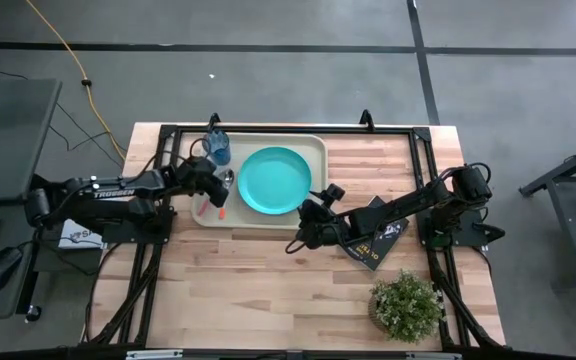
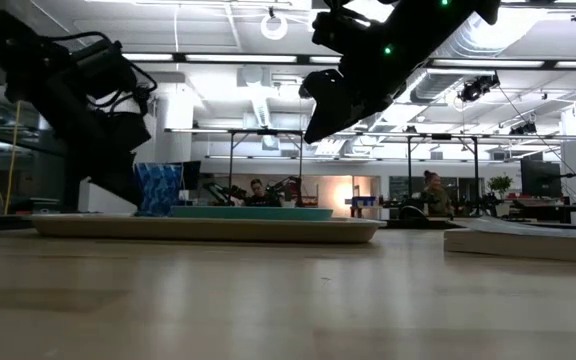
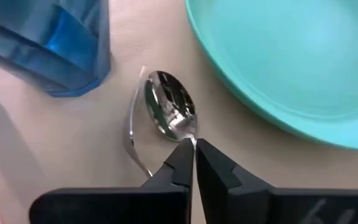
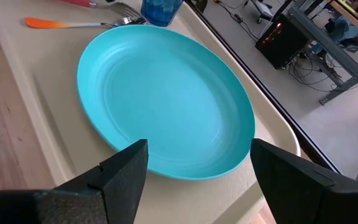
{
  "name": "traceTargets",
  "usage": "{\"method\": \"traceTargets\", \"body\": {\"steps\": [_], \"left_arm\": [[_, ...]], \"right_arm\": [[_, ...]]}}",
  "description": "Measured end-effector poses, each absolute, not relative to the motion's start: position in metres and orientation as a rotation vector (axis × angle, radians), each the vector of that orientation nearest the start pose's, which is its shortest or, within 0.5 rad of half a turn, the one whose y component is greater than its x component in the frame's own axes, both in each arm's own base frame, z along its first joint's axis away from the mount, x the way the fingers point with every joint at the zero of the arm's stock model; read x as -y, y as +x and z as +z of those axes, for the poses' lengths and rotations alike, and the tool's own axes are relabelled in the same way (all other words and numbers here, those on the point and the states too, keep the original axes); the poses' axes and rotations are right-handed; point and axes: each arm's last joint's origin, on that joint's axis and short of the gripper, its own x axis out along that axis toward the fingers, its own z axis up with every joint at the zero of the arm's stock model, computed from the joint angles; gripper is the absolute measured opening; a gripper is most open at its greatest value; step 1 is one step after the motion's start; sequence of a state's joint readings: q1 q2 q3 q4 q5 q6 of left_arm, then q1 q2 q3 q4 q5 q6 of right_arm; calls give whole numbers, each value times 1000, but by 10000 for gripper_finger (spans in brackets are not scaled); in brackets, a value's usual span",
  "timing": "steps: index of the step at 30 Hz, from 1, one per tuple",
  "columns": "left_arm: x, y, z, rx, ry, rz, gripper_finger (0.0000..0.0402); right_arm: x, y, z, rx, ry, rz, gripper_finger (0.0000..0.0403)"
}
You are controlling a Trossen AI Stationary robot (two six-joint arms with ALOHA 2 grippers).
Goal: Pick and place plate/cup/fork/spoon on tray
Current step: Put the pink fork on the white tray beside the orange spoon, then return to Home Position
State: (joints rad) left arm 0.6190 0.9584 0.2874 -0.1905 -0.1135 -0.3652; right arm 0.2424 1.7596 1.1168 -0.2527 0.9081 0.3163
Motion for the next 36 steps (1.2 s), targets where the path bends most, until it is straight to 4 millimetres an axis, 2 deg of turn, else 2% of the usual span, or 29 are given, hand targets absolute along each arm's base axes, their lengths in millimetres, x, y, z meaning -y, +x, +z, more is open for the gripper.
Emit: {"method": "traceTargets", "body": {"steps": [7, 13, 20, 26, 36], "left_arm": [[-99, 130, 136, -681, -516, 936, 0], [-102, 132, 126, -757, -492, 967, 0], [-107, 139, 122, -729, -468, 970, 0], [-109, 137, 114, -795, -413, 1049, 0], [-110, 138, 119, -762, -375, 1066, 0]], "right_arm": [[-64, 353, 199, -621, -186, -724, 275], [-64, 353, 199, -623, -191, -722, 275], [-64, 353, 199, -620, -185, -723, 275], [-64, 353, 199, -620, -184, -722, 275], [-64, 354, 200, -617, -166, -702, 275]]}}
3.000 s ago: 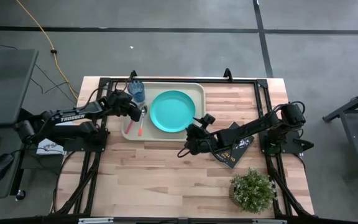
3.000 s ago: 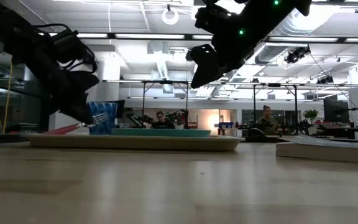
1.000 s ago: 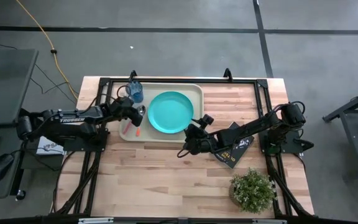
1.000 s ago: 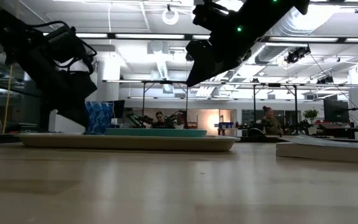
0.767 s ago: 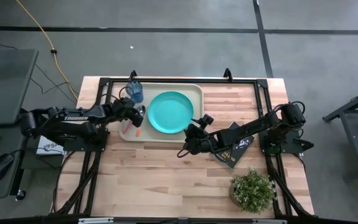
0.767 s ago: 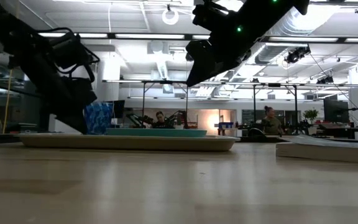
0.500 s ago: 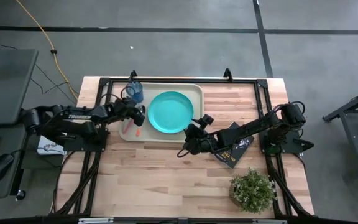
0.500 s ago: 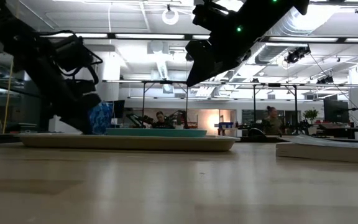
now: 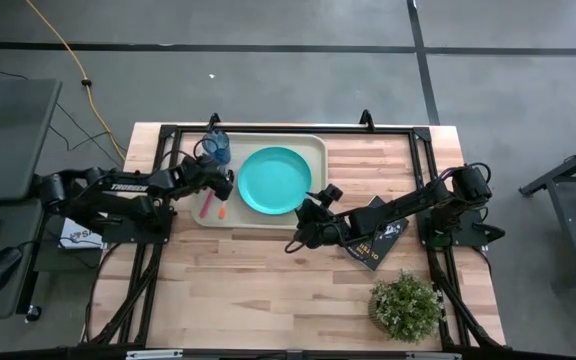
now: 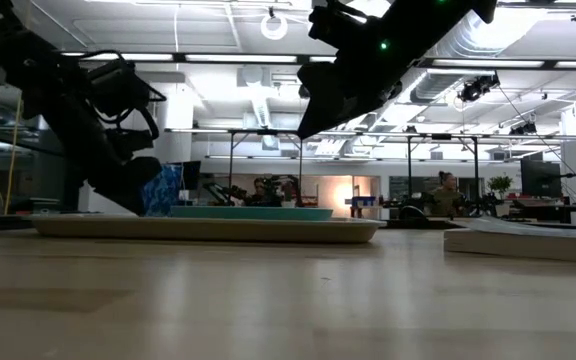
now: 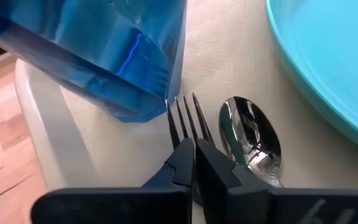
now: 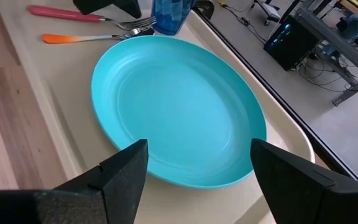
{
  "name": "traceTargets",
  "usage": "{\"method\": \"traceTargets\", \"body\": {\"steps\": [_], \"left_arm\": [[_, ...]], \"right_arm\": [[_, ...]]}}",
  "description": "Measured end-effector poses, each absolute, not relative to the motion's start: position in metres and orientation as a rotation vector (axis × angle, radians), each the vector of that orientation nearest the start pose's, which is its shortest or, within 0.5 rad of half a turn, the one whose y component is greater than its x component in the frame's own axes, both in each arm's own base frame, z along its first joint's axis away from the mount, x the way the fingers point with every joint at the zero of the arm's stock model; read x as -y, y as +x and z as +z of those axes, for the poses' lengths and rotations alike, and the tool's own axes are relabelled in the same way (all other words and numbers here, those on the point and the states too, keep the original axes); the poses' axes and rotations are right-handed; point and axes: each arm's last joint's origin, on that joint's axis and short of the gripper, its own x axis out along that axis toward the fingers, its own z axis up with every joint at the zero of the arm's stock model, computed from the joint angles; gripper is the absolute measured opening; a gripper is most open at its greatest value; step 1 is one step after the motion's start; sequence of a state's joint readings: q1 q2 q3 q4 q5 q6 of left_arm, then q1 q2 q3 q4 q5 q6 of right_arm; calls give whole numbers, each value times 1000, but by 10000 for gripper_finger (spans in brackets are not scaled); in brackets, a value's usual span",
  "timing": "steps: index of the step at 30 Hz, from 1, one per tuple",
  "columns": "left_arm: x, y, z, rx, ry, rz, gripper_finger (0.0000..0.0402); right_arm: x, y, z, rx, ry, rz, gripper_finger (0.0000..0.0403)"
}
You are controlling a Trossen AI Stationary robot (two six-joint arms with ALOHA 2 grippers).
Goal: Pick and place plate/cup/fork/spoon on tray
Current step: Return to Home Position
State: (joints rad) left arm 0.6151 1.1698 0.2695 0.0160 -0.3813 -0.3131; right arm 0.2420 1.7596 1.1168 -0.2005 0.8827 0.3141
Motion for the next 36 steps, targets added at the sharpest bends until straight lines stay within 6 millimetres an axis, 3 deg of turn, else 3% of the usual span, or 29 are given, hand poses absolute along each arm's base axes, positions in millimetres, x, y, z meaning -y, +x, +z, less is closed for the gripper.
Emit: {"method": "traceTargets", "body": {"steps": [11, 21, 28, 36], "left_arm": [[-92, 138, 145, -638, -369, 908, 0], [-60, 137, 188, -385, -218, 746, 0], [-46, 134, 225, -240, -116, 659, 0], [-31, 122, 244, -50, -26, 569, 0]], "right_arm": [[-64, 351, 198, -644, -216, -716, 275], [-54, 327, 188, -829, -271, -818, 274], [-43, 276, 215, -858, -206, -977, 238], [-42, 203, 230, -664, 35, -857, 181]]}}
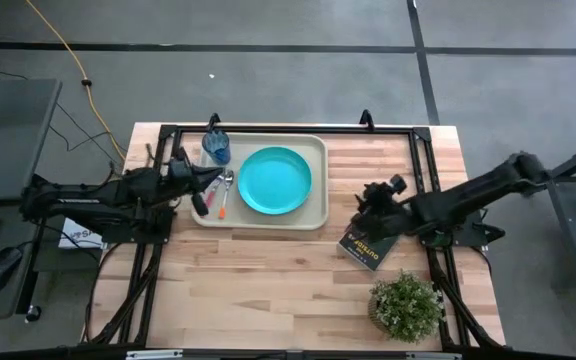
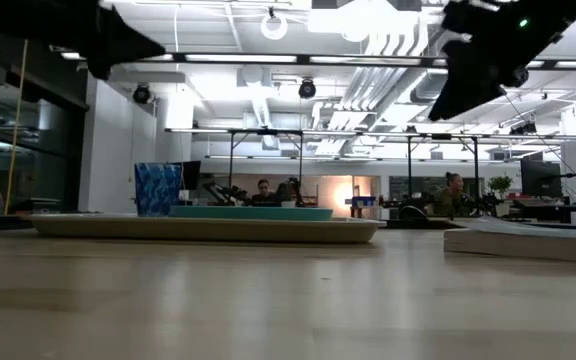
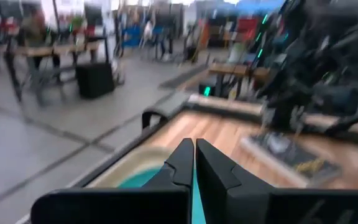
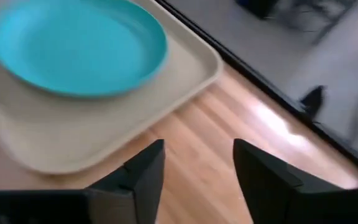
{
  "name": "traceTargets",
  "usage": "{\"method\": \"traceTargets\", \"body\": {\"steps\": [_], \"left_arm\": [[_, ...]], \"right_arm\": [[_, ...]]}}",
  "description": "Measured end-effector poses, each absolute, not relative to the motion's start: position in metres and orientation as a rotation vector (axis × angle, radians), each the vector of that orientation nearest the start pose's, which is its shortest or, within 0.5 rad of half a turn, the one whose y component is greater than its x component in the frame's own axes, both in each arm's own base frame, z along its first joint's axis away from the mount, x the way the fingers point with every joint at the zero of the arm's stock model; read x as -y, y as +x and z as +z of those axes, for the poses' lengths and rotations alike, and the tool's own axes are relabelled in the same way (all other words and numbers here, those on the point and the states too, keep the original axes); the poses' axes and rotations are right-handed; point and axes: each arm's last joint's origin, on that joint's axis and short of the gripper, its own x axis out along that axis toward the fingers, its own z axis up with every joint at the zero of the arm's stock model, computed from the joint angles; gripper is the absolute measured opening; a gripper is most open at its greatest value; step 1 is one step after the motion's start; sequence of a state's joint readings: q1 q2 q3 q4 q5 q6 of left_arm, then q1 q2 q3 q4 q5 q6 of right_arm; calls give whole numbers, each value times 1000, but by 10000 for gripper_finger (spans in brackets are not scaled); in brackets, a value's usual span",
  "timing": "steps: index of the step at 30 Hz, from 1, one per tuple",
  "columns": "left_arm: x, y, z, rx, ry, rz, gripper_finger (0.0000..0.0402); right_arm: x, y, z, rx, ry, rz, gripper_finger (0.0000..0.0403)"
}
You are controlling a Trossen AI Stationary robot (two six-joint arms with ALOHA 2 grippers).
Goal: Pick and place plate/cup/fork/spoon on tray
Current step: Return to Home Position
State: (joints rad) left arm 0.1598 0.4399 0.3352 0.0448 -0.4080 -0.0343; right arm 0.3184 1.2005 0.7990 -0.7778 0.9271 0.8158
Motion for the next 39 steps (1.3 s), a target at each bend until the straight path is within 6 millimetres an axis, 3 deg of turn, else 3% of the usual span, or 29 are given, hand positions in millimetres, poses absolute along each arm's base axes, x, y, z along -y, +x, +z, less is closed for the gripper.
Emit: {"method": "traceTargets", "body": {"steps": [4, 10, 20, 28, 39], "left_arm": [[-27, 115, 250, 57, -5, 531, 0], [-22, 110, 255, 105, 25, 448, 0], [-19, 109, 256, 118, 38, 361, 0], [-18, 110, 255, 111, 30, 337, 0], [-18, 110, 255, 110, 26, 337, 0]], "right_arm": [[-37, 183, 246, -533, 138, -702, 127], [-20, 172, 259, -378, 134, -527, 11], [10, 166, 265, -374, 135, -344, 2], [7, 147, 271, -333, 135, -248, 0], [-1, 102, 230, -54, 160, -201, 0]]}}
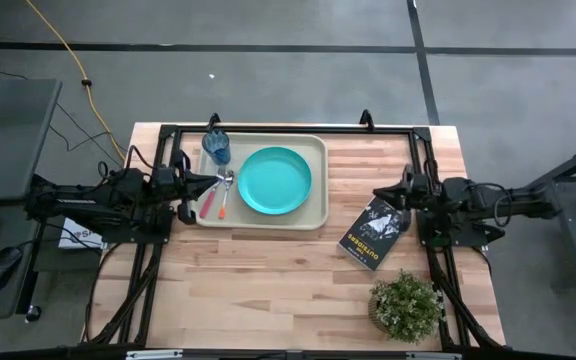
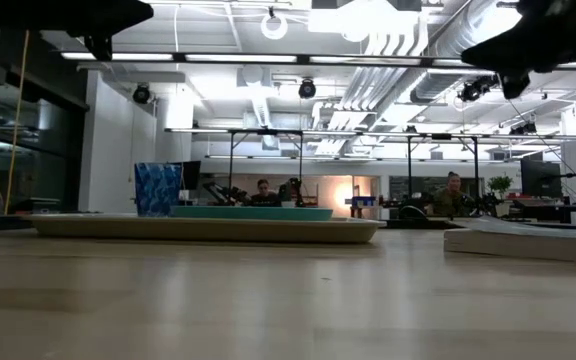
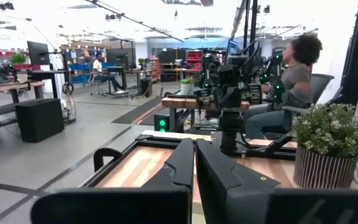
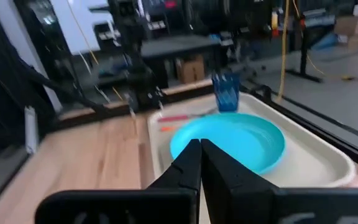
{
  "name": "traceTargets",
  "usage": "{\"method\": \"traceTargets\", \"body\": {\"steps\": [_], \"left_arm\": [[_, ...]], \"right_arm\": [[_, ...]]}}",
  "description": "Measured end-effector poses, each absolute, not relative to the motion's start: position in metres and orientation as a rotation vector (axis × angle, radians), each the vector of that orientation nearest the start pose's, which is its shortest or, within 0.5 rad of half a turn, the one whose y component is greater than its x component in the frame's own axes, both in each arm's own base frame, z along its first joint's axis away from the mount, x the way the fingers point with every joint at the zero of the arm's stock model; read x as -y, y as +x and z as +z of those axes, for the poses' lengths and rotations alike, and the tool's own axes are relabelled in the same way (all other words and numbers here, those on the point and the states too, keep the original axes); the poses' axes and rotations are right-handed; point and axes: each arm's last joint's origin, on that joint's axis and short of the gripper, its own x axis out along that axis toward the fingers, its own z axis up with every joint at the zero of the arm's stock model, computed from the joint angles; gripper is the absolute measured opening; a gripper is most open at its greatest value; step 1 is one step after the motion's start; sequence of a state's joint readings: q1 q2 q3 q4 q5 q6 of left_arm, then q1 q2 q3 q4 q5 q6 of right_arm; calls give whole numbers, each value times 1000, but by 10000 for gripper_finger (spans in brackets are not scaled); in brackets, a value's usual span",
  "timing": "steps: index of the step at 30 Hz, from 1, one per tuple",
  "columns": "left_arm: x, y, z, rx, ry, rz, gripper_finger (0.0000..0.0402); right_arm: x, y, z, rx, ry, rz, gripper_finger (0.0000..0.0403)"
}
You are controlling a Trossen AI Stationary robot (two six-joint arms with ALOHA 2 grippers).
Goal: Pick and place plate/cup/fork/spoon on tray
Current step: Return to Home Position
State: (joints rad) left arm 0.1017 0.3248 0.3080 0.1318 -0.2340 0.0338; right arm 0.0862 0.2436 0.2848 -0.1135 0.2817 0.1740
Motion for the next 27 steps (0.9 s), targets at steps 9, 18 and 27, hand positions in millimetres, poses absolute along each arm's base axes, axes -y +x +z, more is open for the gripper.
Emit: {"method": "traceTargets", "body": {"steps": [9, 18, 27], "left_arm": [[-15, 112, 240, 75, -29, 317, 0], [-8, 106, 189, 105, -31, 256, 0], [-4, 99, 180, 130, -34, 219, 0]], "right_arm": [[-1, 90, 198, 23, 180, -195, 0], [-1, 88, 197, 43, 186, -192, 0], [-2, 89, 194, 25, 184, -164, 0]]}}
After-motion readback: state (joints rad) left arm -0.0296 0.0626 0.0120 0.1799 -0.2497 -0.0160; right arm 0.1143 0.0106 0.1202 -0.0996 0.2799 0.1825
